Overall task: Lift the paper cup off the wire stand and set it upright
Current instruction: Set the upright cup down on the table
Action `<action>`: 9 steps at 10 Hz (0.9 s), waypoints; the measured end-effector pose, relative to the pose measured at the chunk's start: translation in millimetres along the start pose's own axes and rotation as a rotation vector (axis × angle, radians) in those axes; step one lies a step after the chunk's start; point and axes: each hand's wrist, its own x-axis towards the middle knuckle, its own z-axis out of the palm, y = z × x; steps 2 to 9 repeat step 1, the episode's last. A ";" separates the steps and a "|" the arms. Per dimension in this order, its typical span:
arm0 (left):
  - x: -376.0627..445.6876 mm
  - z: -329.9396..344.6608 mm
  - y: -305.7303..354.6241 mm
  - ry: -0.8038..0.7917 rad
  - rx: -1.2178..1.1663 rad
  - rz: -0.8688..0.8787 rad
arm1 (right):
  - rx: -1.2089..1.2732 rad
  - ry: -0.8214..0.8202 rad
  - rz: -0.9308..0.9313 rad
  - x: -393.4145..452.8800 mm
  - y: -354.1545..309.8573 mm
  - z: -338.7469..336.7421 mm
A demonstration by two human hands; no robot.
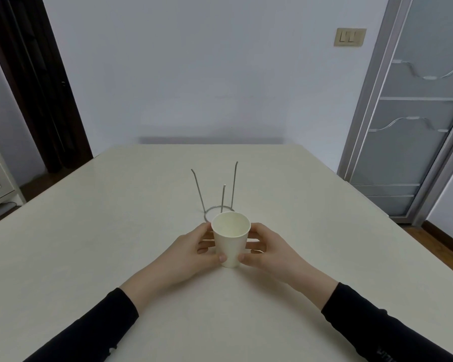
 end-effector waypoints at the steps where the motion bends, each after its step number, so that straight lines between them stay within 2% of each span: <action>1: -2.0 -4.7 0.3 -0.033 0.035 -0.003 | -0.065 -0.021 0.028 -2.8 0.0 -4.9; 9: -2.0 -4.7 0.3 -0.033 0.035 -0.003 | -0.065 -0.021 0.028 -2.8 0.0 -4.9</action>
